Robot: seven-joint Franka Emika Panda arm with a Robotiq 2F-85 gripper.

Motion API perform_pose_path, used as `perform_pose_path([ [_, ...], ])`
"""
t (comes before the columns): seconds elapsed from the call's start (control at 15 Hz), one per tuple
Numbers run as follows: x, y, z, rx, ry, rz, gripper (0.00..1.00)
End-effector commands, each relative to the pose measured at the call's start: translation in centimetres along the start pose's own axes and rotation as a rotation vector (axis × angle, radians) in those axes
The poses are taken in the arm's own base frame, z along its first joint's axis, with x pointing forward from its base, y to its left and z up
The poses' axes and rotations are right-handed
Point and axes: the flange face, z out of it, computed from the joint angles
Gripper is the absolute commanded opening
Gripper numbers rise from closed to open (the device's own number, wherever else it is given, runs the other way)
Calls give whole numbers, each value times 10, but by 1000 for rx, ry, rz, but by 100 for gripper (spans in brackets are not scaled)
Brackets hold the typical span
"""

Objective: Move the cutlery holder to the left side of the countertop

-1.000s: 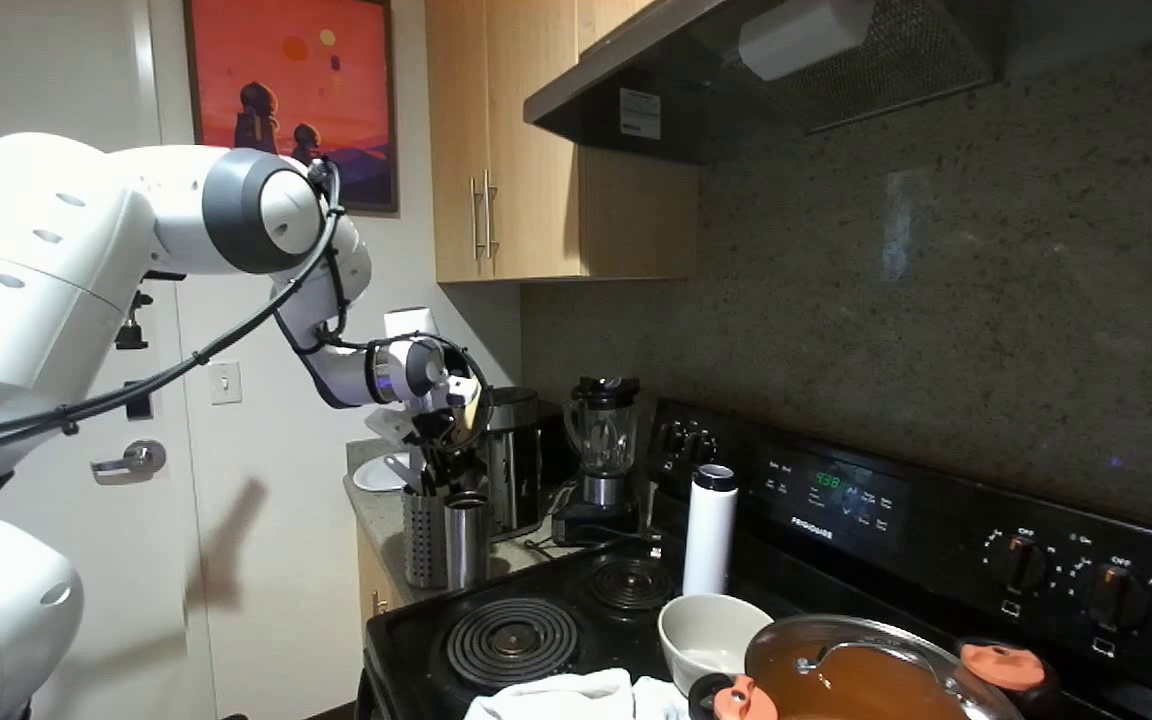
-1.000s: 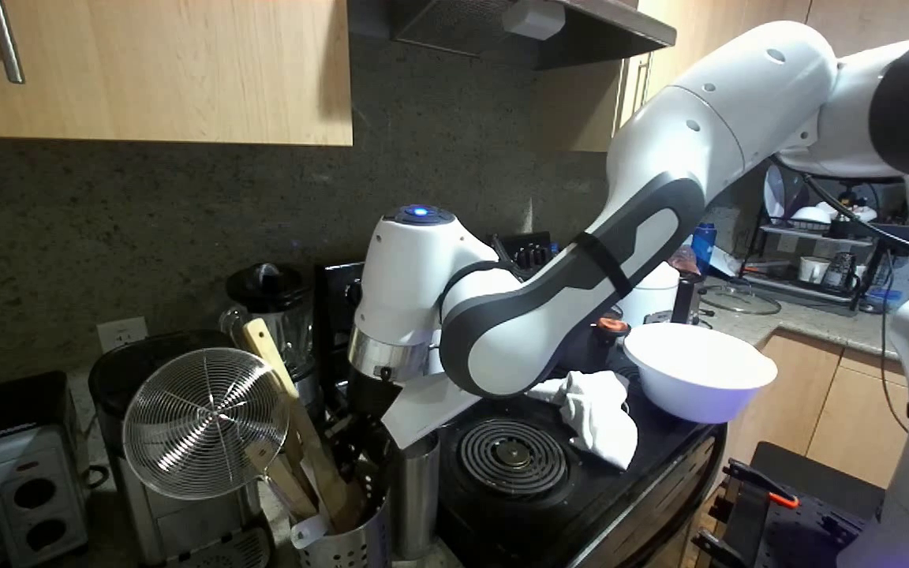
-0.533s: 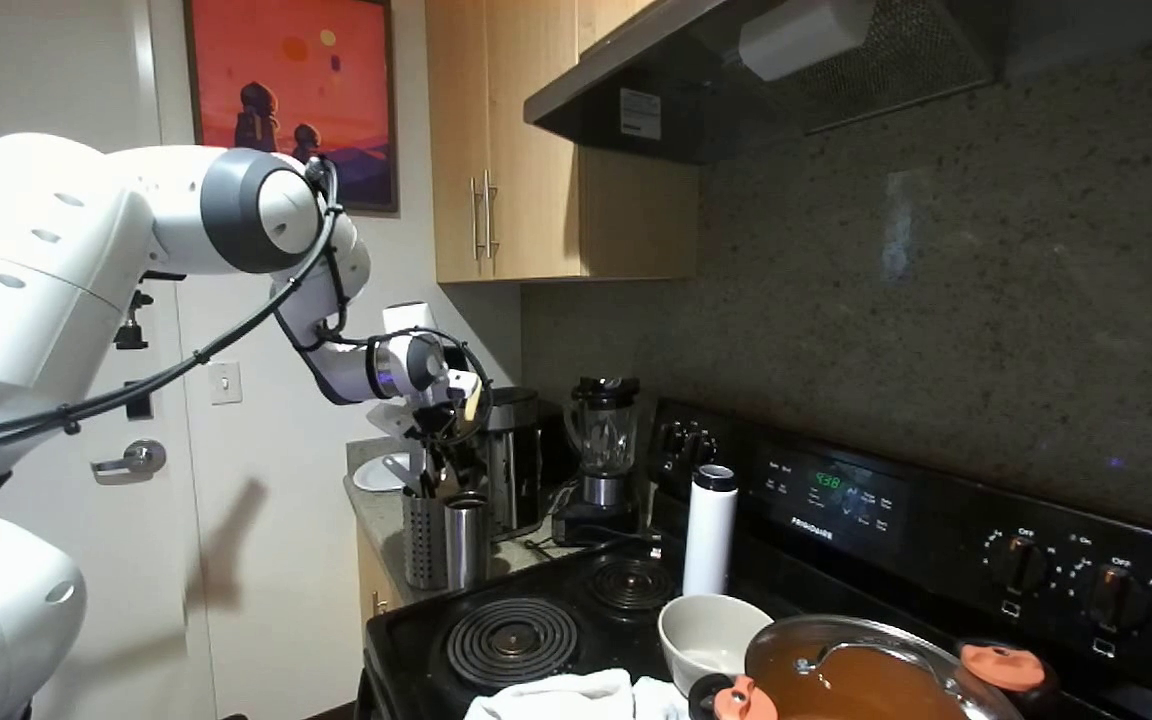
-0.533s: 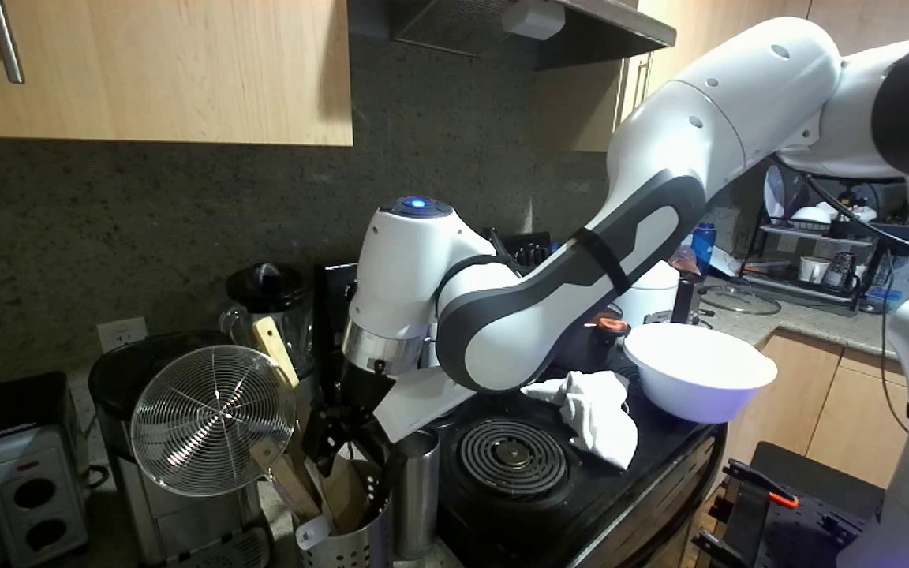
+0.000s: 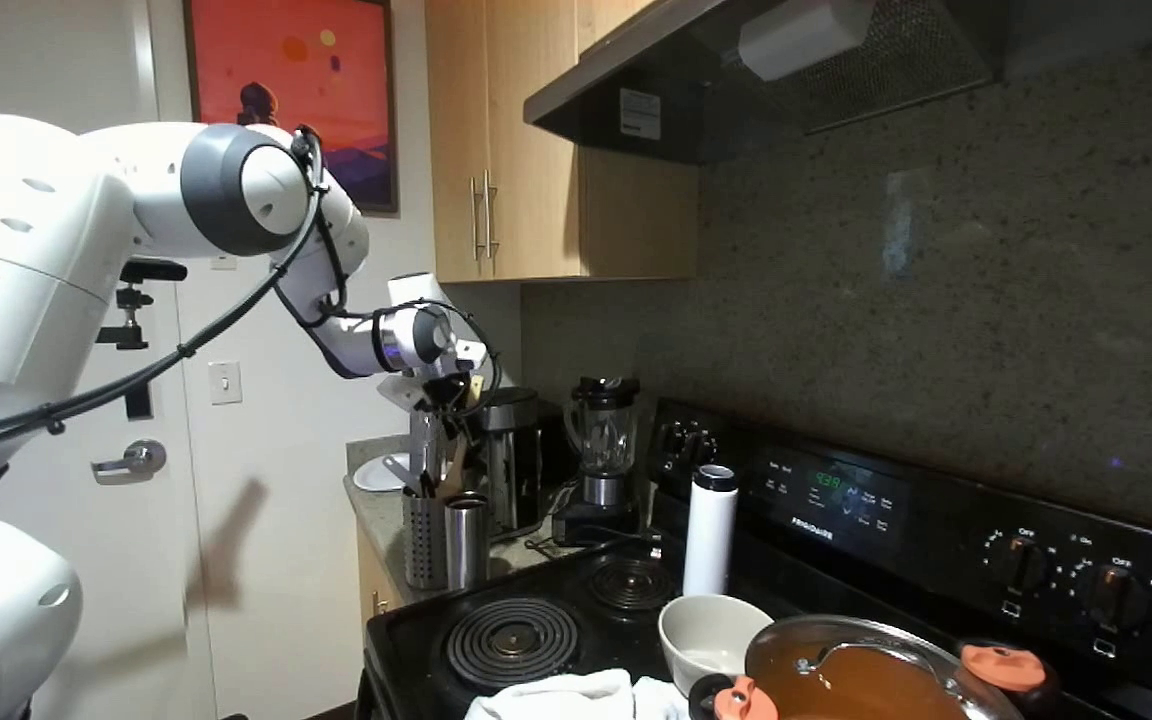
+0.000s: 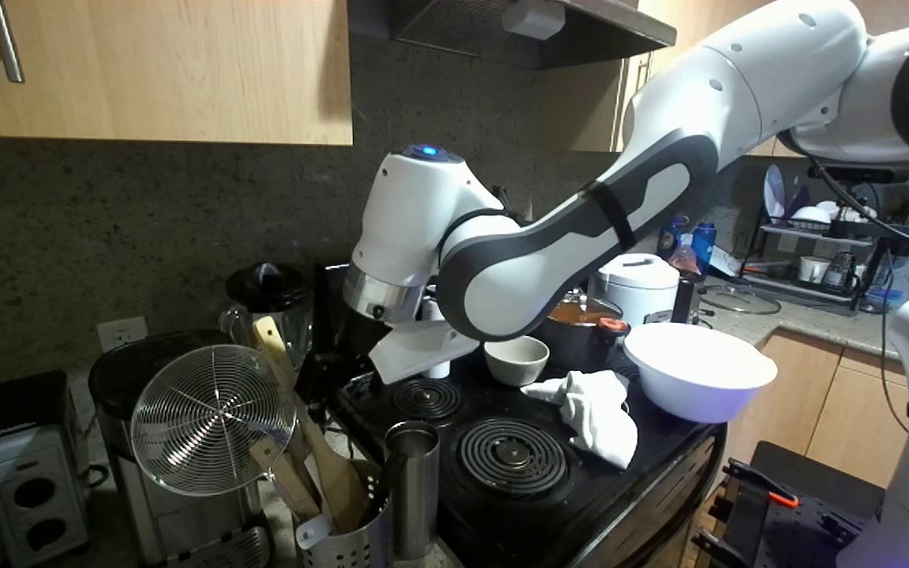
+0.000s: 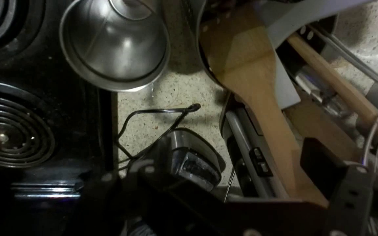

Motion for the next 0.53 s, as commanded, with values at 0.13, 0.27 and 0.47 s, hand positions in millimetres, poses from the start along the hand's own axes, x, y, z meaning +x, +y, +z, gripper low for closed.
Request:
perform_pose_path([
  [0.13, 29, 52, -63, -96, -36, 126, 100],
  [0.27, 36, 86, -78, -161, -95, 197, 100],
  [0.47, 42, 147, -95, -257, -181, 312, 100],
])
